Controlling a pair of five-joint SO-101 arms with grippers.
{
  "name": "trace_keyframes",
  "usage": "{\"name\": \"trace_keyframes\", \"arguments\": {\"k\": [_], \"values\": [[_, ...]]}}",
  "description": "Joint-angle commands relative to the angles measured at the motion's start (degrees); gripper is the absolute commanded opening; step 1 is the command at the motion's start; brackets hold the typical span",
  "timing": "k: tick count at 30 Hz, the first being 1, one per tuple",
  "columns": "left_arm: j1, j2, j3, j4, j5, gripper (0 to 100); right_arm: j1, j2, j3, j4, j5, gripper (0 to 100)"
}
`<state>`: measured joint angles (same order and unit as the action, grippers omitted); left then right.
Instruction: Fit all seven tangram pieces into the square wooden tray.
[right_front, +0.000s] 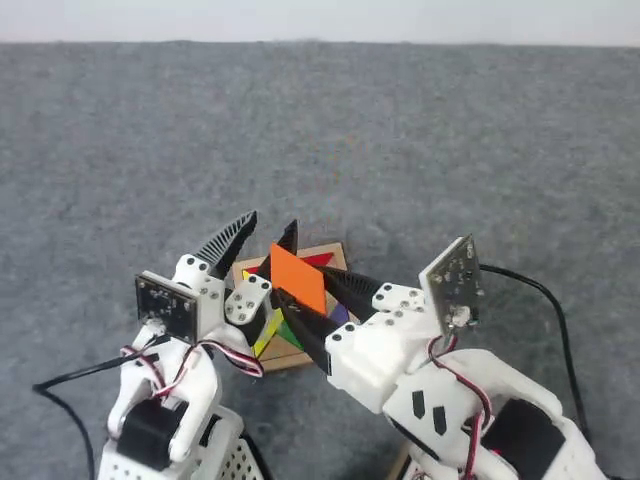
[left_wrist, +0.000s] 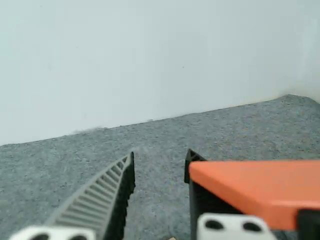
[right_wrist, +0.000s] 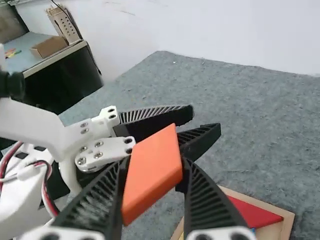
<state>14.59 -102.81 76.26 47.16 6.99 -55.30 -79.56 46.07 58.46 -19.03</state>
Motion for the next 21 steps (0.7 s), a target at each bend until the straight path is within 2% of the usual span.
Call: {"name": "trace_keyframes", "arguments": {"k": [1,5,15,21], "values": [[-1.6,-0.4,-2.2,-1.8,-0.1,16,-0.6,0.8,-2.5,0.7,2.3,0.6],[-1.5,-0.4,-2.2,-1.8,-0.1,16,-0.4,2.3,-2.5,0.7,4.0,0.6],[-1.3,-0.4,-2.2,-1.7,-0.1,16,0.2,21.1,-3.0,-2.5,6.4,0.6],[-1.8,-0.4,-1.8,-1.6,-0.2,16,8.0,22.0,-3.3,-4.5,7.2,0.6]]}}
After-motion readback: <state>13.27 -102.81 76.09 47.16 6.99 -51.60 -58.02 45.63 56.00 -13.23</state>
